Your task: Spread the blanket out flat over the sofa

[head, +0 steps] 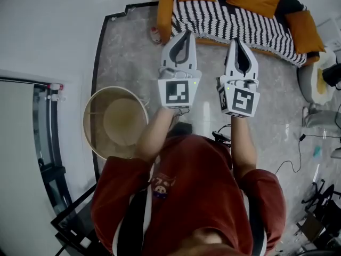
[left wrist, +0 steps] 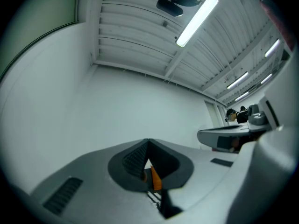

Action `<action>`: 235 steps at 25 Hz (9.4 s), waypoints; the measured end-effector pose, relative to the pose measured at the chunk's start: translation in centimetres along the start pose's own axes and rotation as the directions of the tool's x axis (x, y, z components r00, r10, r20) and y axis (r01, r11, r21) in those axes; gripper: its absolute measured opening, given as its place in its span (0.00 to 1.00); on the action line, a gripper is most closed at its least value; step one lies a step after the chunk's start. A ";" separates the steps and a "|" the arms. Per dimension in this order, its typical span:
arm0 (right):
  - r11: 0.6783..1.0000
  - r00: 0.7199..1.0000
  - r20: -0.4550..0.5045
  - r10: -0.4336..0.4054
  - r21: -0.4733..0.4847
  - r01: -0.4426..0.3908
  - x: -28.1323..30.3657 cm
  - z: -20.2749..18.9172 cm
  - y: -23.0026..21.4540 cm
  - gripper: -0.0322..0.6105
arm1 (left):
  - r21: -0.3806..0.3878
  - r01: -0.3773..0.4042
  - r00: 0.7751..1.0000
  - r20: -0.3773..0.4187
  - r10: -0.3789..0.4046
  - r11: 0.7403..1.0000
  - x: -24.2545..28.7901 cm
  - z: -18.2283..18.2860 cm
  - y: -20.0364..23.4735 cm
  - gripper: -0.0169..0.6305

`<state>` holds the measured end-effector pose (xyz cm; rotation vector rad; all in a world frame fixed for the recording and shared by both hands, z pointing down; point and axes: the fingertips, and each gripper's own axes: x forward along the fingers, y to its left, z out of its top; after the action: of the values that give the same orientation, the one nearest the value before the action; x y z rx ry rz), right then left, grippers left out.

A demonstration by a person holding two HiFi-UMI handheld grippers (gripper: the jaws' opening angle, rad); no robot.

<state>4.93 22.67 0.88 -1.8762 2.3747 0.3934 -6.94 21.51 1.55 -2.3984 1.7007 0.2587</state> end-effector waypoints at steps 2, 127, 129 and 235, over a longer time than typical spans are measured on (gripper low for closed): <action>1.000 1.000 0.006 -0.009 -0.001 0.009 1.5 -0.1 0.2 0.07 | -0.013 -0.002 1.000 0.007 0.002 1.000 1.1 0.0 1.0 0.05; 0.927 0.419 -0.828 0.373 0.323 -0.188 25.0 -85.2 12.2 0.08 | 0.086 0.051 0.488 -0.871 0.051 0.995 20.6 -85.7 17.9 0.07; 0.929 0.415 -0.831 0.371 0.328 -0.174 25.0 -85.5 12.3 0.08 | 0.084 0.052 0.490 -0.870 0.048 0.995 20.7 -85.8 18.0 0.06; 0.996 1.000 -0.022 0.002 0.093 0.000 30.3 -5.1 -16.9 0.16 | 0.061 -0.033 0.994 -0.100 0.039 0.998 34.4 -6.6 4.4 0.22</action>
<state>14.38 -10.85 -3.56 -1.8483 2.3643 0.2585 0.33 -12.96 -0.95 -2.3770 1.7694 0.0922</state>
